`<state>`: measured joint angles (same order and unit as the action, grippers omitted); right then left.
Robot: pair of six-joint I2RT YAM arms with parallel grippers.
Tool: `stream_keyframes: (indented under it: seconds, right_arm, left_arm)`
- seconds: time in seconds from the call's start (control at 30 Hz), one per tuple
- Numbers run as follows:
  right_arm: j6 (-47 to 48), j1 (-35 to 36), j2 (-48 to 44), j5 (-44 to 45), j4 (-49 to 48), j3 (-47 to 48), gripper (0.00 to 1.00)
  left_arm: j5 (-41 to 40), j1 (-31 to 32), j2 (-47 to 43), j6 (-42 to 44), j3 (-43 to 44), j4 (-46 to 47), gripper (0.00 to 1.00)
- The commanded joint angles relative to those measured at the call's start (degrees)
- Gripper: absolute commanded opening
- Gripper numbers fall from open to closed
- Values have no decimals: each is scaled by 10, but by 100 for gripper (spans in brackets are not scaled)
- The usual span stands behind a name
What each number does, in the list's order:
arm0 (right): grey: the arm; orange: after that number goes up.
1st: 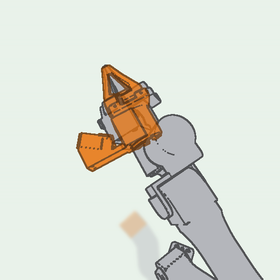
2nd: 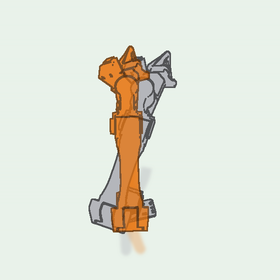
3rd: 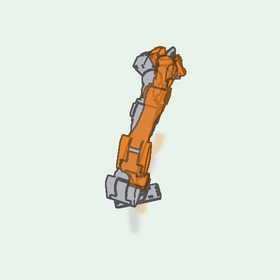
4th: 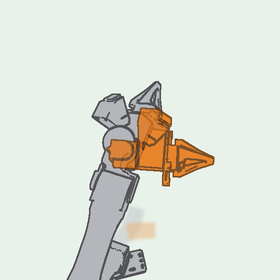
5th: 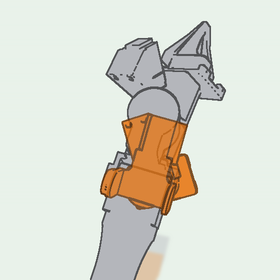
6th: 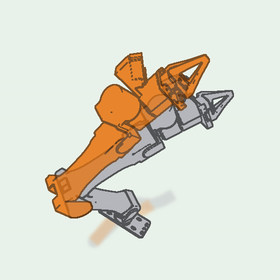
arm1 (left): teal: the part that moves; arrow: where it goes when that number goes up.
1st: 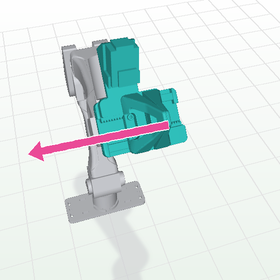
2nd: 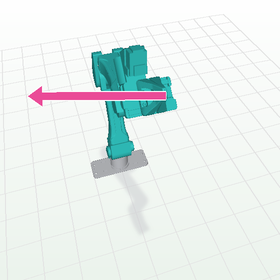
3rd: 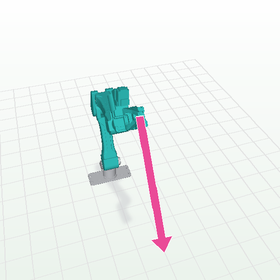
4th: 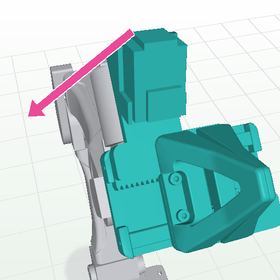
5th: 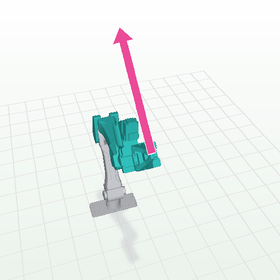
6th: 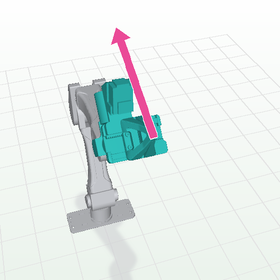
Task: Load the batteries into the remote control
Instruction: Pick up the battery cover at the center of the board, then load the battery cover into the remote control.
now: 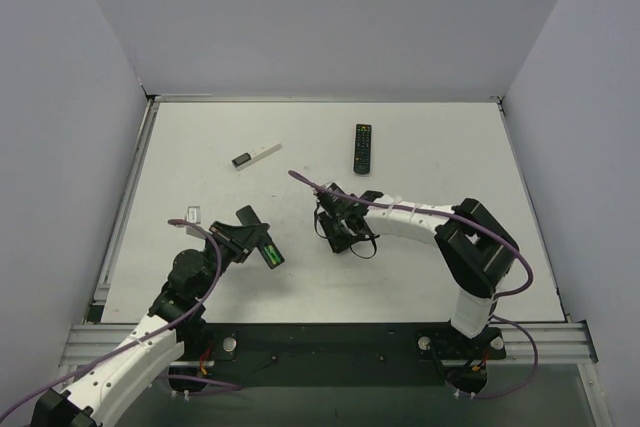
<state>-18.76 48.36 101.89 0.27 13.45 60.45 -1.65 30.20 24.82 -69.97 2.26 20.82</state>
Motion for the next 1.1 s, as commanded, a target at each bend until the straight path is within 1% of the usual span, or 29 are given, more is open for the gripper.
stream_keyframes:
  seconds: [0.0, 0.23, 0.4, 0.43, 0.6, 0.77, 0.9, 1.07]
  right_arm:
    - [12, 13, -32, -26, 40, 7, 13]
    - [23, 63, -129, -13, 101, 71, 12]
    - [22, 89, -165, -21, 142, 129, 11]
    - [19, 99, -167, -26, 149, 155, 11]
    - [-1, 125, -152, -41, 202, 225, 11]
    - [-12, 154, -107, -44, 249, 292, 11]
    - [-14, 167, -71, -42, 293, 352, 11]
    - [-5, 173, -30, -37, 334, 397, 11]
  left_arm:
    - [8, -4, 15, -17, -51, 67, 0]
    - [9, -4, 30, -21, -47, 93, 0]
    - [4, -3, 30, -27, -53, 98, 0]
    - [2, -3, 29, -29, -55, 101, 0]
    - [-8, -3, 24, -41, -62, 116, 0]
    - [-14, -3, 20, -51, -64, 117, 0]
    - [-29, -2, 17, -60, -63, 107, 0]
    - [-42, -1, 17, -69, -59, 106, 0]
